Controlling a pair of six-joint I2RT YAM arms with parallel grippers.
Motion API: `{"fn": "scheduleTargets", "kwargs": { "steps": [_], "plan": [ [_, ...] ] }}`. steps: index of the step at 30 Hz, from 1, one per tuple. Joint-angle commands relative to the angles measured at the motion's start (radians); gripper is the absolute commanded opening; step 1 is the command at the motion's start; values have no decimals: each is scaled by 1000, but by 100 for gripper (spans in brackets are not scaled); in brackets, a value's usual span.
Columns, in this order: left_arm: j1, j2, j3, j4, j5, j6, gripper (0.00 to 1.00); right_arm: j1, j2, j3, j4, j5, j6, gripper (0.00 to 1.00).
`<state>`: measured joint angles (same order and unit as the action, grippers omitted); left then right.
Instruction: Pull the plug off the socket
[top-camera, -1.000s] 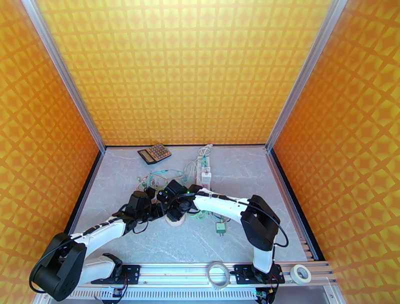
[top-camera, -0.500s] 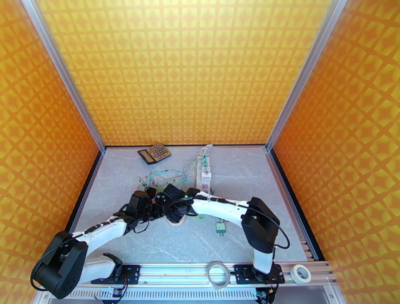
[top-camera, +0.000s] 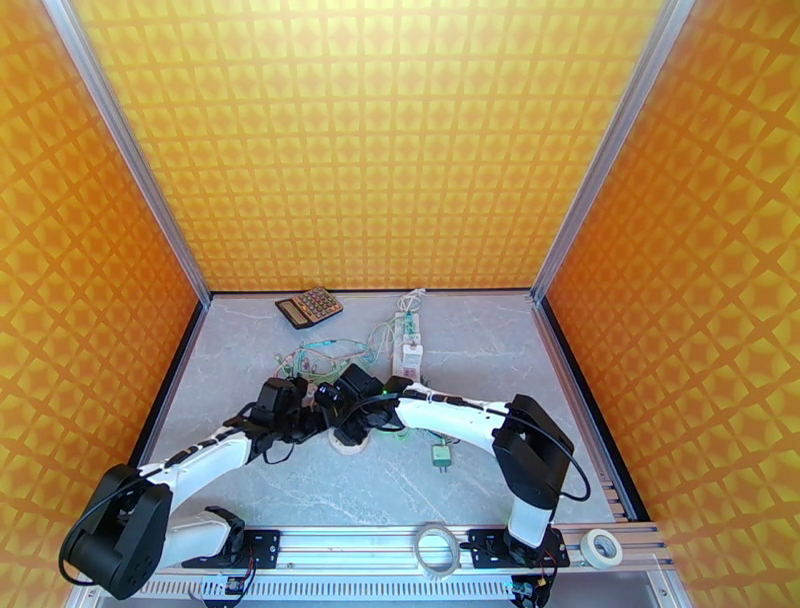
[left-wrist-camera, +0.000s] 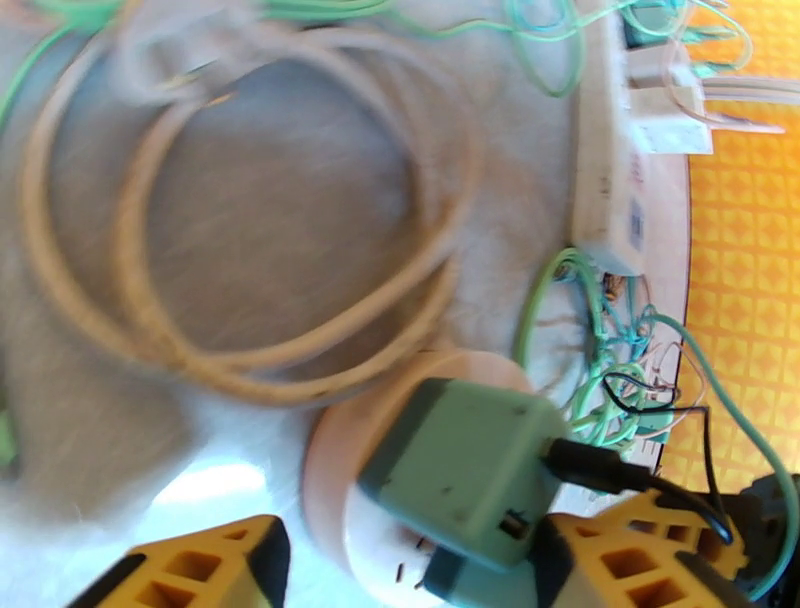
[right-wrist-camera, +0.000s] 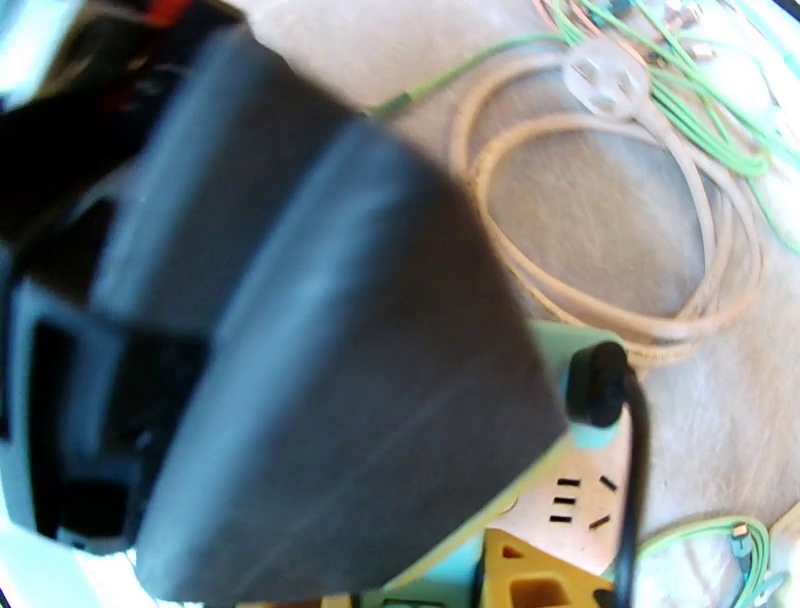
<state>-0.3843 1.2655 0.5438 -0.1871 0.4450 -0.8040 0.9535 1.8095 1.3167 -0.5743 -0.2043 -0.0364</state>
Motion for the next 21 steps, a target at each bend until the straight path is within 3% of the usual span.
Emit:
{"fn": "scheduleTargets", "kwargs": {
  "steps": [1,10,21],
  "plan": [
    [24,-7,20,-159,35,12,72,9,-54,12,92,-41,-20,19],
    [39,-28,4,-122,84,14,67,25,-60,16,79,-11,-37,20],
    [40,-129,78,-232,40,64,92,55,-26,112,9,-18,-22,20]
  ]
}}
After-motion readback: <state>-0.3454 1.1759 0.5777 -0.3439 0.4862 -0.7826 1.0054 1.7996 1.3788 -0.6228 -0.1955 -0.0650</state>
